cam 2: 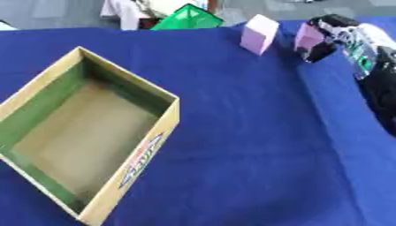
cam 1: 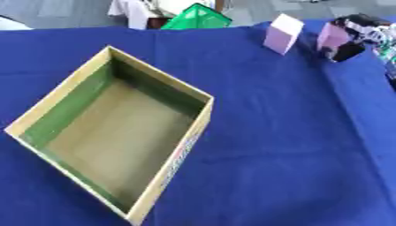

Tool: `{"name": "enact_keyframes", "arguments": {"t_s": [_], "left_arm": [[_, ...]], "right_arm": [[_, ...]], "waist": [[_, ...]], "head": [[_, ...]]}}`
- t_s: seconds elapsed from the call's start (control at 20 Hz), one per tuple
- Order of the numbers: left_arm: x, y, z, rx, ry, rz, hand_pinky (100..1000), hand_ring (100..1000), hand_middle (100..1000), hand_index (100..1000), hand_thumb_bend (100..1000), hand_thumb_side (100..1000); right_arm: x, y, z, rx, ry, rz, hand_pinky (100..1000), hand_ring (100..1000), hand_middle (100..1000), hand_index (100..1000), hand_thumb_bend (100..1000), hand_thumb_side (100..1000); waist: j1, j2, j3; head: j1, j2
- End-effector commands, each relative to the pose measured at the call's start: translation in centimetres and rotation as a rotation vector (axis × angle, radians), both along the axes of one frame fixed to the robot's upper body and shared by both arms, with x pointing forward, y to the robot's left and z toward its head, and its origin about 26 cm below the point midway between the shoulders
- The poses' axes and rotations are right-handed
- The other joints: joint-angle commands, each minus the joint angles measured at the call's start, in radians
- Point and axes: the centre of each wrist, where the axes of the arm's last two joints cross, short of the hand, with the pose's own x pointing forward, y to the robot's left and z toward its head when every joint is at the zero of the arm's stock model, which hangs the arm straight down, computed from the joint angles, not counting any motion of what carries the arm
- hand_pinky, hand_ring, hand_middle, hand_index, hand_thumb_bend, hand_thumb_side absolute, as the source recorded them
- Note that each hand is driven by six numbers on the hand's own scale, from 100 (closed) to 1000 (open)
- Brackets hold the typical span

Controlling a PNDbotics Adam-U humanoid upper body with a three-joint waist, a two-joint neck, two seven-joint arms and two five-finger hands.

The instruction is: Pick up objects on the table and place them in the box.

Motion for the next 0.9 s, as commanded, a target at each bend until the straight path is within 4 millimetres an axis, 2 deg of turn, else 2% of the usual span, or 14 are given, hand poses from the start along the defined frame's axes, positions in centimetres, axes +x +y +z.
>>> {"name": "enact_keyframes", "arguments": {"t_s": [0.05,0.4,0.6,0.75,0.8,0.85,0.9], "left_arm": [[-1.1,0.5,1.1,0.014,-0.044,0.038,808,773,711,903,704,820],[-1.1,0.7,1.2,0.015,-0.048,0.050,808,773,713,904,704,818],[-1.1,0.9,1.2,0.016,-0.045,0.060,808,774,713,903,705,818],[-1.1,1.1,1.1,0.014,-0.043,0.068,808,774,713,903,705,819],[-1.1,1.1,1.1,0.013,-0.042,0.071,808,774,713,903,705,819],[-1.1,1.2,1.1,0.012,-0.041,0.073,808,774,712,903,703,820],[-1.0,1.2,1.0,0.012,-0.039,0.075,808,774,712,903,702,820]], "right_arm": [[-0.8,0.3,2.8,-0.024,-0.073,0.028,618,656,658,834,100,215],[-1.6,1.8,4.0,-0.027,-0.154,0.097,592,627,631,816,100,243],[-2.1,3.4,4.9,-0.059,-0.205,0.160,592,622,628,815,100,239],[-2.5,5.3,5.9,-0.102,-0.247,0.228,594,620,627,814,100,233],[-2.6,6.1,6.2,-0.120,-0.260,0.255,595,618,626,813,100,294],[-2.7,7.0,6.5,-0.143,-0.273,0.288,596,618,626,813,100,229],[-2.9,8.1,6.7,-0.163,-0.286,0.325,595,614,624,812,100,231]], "waist": [[-0.002,-0.031,-0.003],[-0.001,-0.040,-0.012],[0.000,-0.042,-0.020],[0.001,-0.044,-0.026],[0.001,-0.044,-0.028],[0.000,-0.045,-0.030],[0.000,-0.045,-0.033]], "head": [[0.001,0.008],[0.006,0.019],[0.015,0.020],[0.023,0.023],[0.026,0.023],[0.029,0.023],[0.033,0.023]]}}
